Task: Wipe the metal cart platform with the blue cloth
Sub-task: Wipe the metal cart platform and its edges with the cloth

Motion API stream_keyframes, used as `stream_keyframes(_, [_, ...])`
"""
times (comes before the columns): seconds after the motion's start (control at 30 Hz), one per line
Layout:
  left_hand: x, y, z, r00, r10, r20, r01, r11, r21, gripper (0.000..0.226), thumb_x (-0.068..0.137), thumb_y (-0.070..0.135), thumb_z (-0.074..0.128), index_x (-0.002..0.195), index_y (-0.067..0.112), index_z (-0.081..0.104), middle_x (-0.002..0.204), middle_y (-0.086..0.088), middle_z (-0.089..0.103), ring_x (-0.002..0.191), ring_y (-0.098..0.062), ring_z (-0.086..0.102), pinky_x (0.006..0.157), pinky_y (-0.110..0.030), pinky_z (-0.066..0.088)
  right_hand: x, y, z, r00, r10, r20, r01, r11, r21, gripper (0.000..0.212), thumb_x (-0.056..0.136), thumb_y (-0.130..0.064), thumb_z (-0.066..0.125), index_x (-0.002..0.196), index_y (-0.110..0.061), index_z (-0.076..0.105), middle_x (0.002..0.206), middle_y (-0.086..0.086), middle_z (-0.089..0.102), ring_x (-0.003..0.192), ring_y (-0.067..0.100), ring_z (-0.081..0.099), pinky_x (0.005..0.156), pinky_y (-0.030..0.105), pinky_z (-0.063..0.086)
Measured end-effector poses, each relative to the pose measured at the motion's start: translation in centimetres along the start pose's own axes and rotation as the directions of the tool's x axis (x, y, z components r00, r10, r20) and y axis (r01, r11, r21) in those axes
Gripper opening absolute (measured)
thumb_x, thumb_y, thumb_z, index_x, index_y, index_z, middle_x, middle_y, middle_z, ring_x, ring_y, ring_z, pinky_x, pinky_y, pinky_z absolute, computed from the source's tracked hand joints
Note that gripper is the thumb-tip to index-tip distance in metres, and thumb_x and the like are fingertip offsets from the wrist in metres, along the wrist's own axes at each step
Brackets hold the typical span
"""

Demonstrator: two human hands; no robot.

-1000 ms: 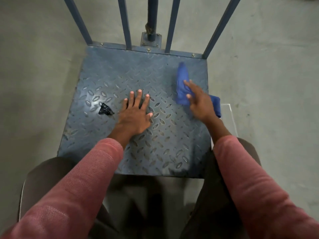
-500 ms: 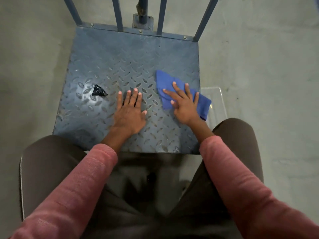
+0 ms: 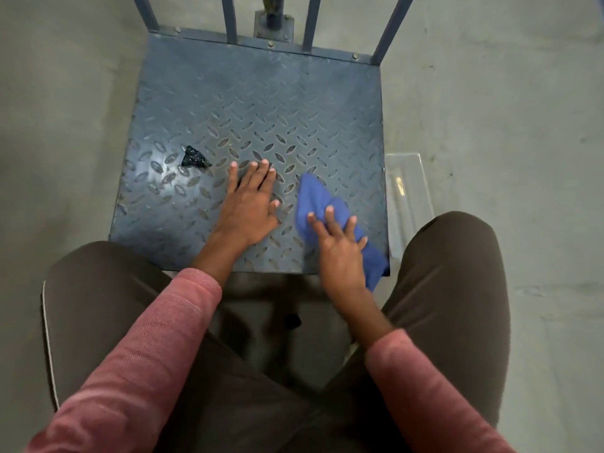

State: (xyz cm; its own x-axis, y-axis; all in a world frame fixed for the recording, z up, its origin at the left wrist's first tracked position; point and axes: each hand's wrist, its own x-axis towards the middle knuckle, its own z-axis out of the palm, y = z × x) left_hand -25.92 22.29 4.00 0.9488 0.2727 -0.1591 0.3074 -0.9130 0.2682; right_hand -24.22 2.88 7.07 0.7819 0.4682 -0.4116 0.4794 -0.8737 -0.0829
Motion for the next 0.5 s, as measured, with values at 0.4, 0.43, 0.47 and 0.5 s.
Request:
stream_keyframes(0.4, [0.3,-2.2,-1.1,0.995,0.09,-0.034,-0.094,0.987,-0.133,0.063,0.099,0.007,0.055,0.159,0.01,0.038,0.169,-0.008,0.029,0.159,-0.026,0.018,0.128,-0.046,-0.013,5.4,1.8,-6.5,0.936,0.03,-0.351,0.144,0.877,0.459,0.064,0.091,-0.005,0.058,0.151,-0.023,0.043,0.157,0.012,0.039,0.133,0.033,0.051,0.102,0.045,0.048])
stream_keyframes(0.43, [0.4,-2.2,-1.1,0.995,0.09,-0.04,-0.094,0.986,-0.139,0.063,0.098,0.006,0.056,0.159,0.009,0.039,0.169,-0.008,0.03,0.159,-0.027,0.02,0.128,-0.046,-0.012,6.6,1.5,-6.1,0.948,0.022,-0.318,0.131,0.883,0.451,0.059,0.098,-0.021,0.057,0.154,-0.019,0.037,0.158,0.016,0.037,0.141,0.035,0.041,0.107,0.047,0.042])
stream_keyframes(0.47, [0.5,-2.2,-1.0,0.995,0.091,-0.05,-0.097,0.985,-0.142,0.064,0.096,0.005,0.057,0.158,0.008,0.041,0.168,-0.01,0.032,0.158,-0.028,0.022,0.128,-0.045,-0.011,7.6,1.0,-5.5,0.957,0.003,-0.29,0.13,0.888,0.441,0.062,0.1,-0.037,0.054,0.155,-0.016,0.033,0.159,0.018,0.035,0.146,0.035,0.033,0.113,0.049,0.035])
stream_keyframes(0.5, [0.5,-2.1,-0.9,0.994,0.093,-0.061,-0.101,0.984,-0.143,0.065,0.094,0.003,0.058,0.157,0.007,0.042,0.167,-0.012,0.034,0.158,-0.029,0.024,0.128,-0.043,-0.01,8.3,0.5,-4.8,0.964,-0.019,-0.264,0.133,0.897,0.422,0.068,0.1,-0.049,0.049,0.156,-0.014,0.031,0.16,0.018,0.032,0.149,0.035,0.027,0.118,0.052,0.029])
